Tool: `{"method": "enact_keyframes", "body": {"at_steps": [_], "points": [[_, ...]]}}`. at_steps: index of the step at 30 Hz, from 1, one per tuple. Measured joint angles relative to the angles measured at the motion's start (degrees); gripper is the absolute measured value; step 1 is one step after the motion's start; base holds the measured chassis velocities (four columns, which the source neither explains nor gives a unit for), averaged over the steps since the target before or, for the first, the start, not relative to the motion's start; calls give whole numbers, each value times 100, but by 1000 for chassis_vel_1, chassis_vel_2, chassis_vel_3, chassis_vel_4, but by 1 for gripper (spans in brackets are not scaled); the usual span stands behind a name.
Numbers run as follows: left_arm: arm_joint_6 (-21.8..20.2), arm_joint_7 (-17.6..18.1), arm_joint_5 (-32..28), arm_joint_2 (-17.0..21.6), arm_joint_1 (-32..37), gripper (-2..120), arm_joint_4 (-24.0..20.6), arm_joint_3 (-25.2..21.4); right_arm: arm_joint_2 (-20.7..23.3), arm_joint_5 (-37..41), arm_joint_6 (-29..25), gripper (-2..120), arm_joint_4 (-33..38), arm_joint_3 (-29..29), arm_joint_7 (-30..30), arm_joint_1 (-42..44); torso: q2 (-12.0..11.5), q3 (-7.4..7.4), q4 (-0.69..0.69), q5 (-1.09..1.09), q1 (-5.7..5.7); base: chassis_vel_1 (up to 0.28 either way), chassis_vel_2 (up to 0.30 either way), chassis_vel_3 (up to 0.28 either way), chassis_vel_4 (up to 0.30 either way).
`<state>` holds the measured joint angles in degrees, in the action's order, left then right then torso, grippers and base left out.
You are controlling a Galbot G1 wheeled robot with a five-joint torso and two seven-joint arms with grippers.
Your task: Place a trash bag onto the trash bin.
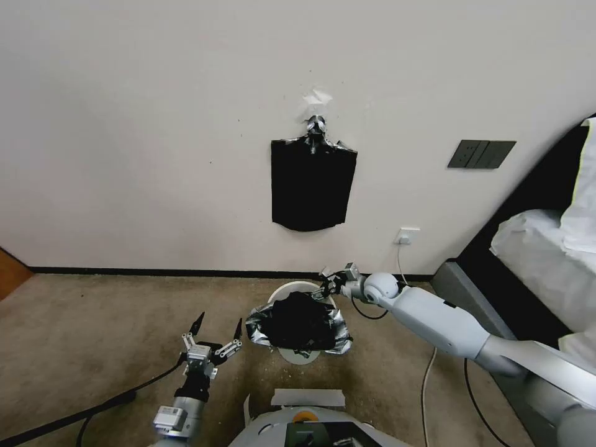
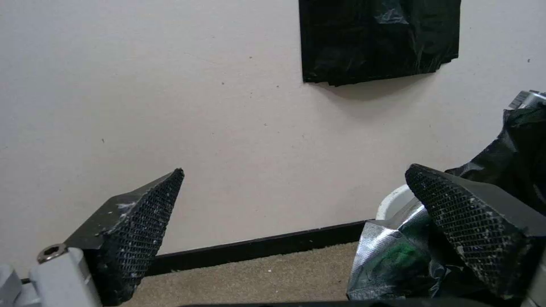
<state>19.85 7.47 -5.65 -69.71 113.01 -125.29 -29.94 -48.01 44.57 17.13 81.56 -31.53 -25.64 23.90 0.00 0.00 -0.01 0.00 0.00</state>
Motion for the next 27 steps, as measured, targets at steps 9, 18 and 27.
{"method": "enact_keyframes", "body": {"at_steps": [9, 18, 27], "points": [[-1, 13, -7, 3, 14, 100, 0, 14, -24, -20, -89, 23, -231, -84, -70, -45, 0, 0, 0, 0, 0, 0, 0, 0, 0], [-11, 23, -41, 20, -36, 100, 3, 44, 62, 94, -106, 6, -78, -96, 20, -6, 0, 0, 1, 1, 0, 0, 0, 0, 0], [-109, 27, -187, 60, -151, 100, -16, 54, 552, 785, 367, 5, 1034, 463, 1194, 539, 0, 0, 0, 0, 0, 0, 0, 0, 0]]}}
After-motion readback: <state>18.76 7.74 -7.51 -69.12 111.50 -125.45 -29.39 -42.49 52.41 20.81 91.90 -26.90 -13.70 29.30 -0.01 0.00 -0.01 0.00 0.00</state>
